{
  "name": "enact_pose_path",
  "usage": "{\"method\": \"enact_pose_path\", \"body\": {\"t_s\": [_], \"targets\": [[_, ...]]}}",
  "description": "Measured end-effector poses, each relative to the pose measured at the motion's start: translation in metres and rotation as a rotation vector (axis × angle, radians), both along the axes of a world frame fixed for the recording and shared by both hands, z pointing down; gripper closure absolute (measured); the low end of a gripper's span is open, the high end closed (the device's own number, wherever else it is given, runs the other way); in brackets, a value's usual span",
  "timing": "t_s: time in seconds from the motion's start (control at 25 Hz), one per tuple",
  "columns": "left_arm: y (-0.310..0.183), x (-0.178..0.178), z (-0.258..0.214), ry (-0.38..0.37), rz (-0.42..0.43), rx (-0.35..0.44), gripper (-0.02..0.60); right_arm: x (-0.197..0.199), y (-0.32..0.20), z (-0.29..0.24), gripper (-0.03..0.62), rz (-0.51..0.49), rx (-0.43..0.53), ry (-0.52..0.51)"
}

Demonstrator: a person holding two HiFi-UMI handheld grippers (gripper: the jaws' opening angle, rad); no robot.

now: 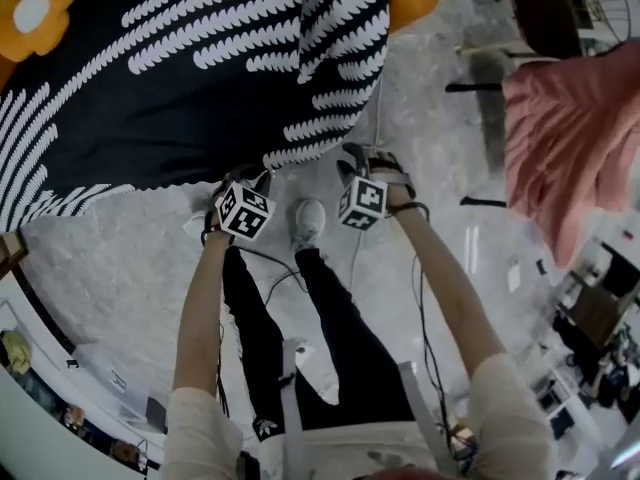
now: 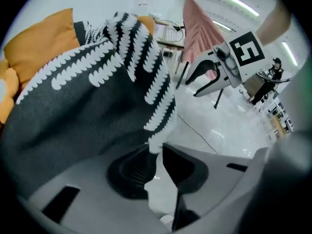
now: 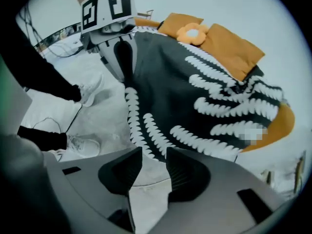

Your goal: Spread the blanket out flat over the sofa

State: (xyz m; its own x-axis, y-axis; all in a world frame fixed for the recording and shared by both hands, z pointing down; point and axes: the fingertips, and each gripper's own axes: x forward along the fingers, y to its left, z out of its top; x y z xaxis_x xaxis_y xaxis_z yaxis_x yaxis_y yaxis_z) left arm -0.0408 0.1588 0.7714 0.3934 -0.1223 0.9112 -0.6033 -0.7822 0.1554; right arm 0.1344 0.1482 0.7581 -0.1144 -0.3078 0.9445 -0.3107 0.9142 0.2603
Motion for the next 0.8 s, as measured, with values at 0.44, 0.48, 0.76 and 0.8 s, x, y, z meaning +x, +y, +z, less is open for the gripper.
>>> {"method": "enact_pose_path", "body": {"t_s": [0.44, 0.48, 0.76, 0.8], "targets": [[-0.19, 0.122, -0.198, 0.349, -0.067, 0.292, 0.499, 0.087, -0.222, -0.235, 0.465, 0.578, 0.433, -0.38], [-0.208, 0.134, -0.213, 0.373, -0.077, 0.301, 0.499, 0.096, -0.242, -0.255, 0.465, 0.576, 0.479, -0.376], [-0.309, 0.192, -0.283, 0.466, -0.238, 0.293, 0.491, 0.118, -0.346, -0.302, 0.465, 0.394, 0.582, -0.281], [-0.322, 0.201, -0.28, 0.461, -0.287, 0.28, 0.48, 0.119, -0.356, -0.298, 0.465, 0.356, 0.575, -0.278]]}}
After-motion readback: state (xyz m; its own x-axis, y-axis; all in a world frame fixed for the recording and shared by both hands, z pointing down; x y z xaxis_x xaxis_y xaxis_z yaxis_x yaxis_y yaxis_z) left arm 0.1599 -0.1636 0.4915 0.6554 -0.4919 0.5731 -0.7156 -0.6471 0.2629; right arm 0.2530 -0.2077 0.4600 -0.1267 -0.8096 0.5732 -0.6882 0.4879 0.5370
